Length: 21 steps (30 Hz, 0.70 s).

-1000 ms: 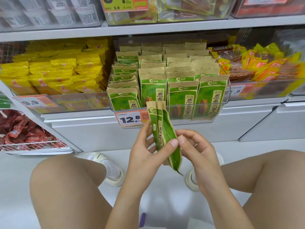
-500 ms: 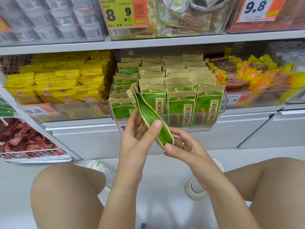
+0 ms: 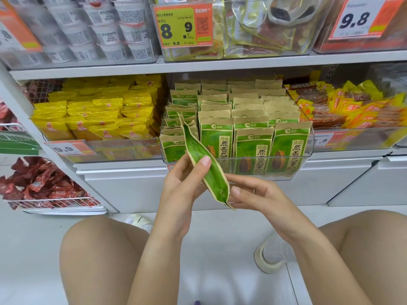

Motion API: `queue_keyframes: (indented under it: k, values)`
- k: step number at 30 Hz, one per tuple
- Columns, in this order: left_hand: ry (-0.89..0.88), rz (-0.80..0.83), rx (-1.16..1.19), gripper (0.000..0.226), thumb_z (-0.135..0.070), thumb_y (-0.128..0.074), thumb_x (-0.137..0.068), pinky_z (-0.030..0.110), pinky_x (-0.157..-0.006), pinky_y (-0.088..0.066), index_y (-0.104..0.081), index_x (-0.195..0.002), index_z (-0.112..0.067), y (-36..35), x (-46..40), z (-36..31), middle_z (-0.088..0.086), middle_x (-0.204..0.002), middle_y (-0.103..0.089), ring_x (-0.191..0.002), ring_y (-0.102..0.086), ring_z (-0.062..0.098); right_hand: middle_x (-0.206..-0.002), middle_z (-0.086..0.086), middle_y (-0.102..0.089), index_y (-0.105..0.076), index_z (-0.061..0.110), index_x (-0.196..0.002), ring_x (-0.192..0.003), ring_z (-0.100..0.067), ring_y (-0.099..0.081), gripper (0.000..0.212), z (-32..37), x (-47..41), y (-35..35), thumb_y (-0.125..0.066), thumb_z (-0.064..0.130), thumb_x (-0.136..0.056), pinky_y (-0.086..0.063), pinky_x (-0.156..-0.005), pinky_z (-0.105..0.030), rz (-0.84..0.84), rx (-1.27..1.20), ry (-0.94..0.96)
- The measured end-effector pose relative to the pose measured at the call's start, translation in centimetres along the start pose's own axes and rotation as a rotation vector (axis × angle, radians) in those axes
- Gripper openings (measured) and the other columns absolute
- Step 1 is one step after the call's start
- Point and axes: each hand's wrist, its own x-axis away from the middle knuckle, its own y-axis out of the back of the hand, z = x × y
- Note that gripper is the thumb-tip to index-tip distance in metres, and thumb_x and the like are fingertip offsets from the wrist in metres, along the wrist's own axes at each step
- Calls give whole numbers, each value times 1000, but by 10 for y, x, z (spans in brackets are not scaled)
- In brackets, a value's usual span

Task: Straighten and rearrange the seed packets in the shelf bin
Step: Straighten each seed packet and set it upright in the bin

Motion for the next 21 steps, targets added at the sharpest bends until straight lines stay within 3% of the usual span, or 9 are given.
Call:
queue_keyframes:
  k: [3, 7, 10, 12, 14, 17, 19, 21]
  values:
    - [-18, 1, -6, 24, -31, -64, -80, 33, -83, -58, -69, -99, -18, -2, -1, -5, 6, -100, -70, -100, -67, 20, -109, 10, -72, -66, 29, -116, -101, -6, -66, 38, 0, -2, -2, -60, 30, -79, -53, -83, -22, -17, 3, 13]
    - [6, 1, 61, 29, -32, -61, -81, 28, -75, -56, -68, -101, -12, -7, 0, -8, 10, -101, -68, -95, -65, 21, -102, 1, -74, -65, 23, -118, -91, -10, -68, 43, 0, -4, -3, -65, 27, -75, -54, -77, -23, -95, -48, 17]
    - [95, -14, 106, 40, -36, -66, -82, 46, -92, -53, -68, -109, -8, -11, 7, -7, 13, -111, -70, -105, -66, 29, -87, 4, -67, -64, 17, -116, -76, -9, -68, 49, 1, -5, -4, -72, 19, -68, -52, -67, -20, -96, -133, -16]
    - [124, -42, 76, 42, -39, -69, -80, 54, -96, -51, -71, -109, -9, -13, 12, -8, 15, -109, -73, -104, -69, 33, -77, 8, -63, -68, 22, -105, -66, -8, -63, 45, 1, -6, -7, -84, 10, -64, -51, -62, -19, -108, -112, -17]
    - [46, -53, -38, 41, -41, -61, -80, 47, -88, -56, -72, -104, -10, -14, 14, -11, 9, -98, -75, -97, -71, 28, -70, 11, -60, -68, 28, -96, -62, -7, -59, 40, 0, -9, -7, -81, 4, -67, -49, -63, -17, -183, -55, 24]
    - [-143, -56, -224, 28, -40, -67, -79, 22, -73, -54, -71, -97, -19, -10, 6, -22, -7, -92, -76, -86, -69, 8, -69, 8, -62, -68, 25, -106, -65, -5, -57, 44, 5, -18, -3, -78, 0, -72, -49, -70, -18, -288, 123, 115]
    - [-257, -58, -402, 21, -40, -75, -81, 21, -75, -52, -70, -97, -28, -4, -9, -30, -16, -94, -74, -86, -67, 6, -73, 5, -63, -66, 20, -114, -68, -4, -58, 44, 16, -26, 1, -79, 6, -74, -51, -73, -21, -337, 255, 157]
    - [-354, -49, -531, 20, -39, -69, -79, 21, -75, -51, -66, -99, -35, 0, -26, -39, -20, -95, -72, -87, -65, 7, -77, 6, -66, -67, 19, -113, -70, -3, -59, 35, 31, -37, 6, -77, 18, -79, -51, -73, -23, -371, 377, 210]
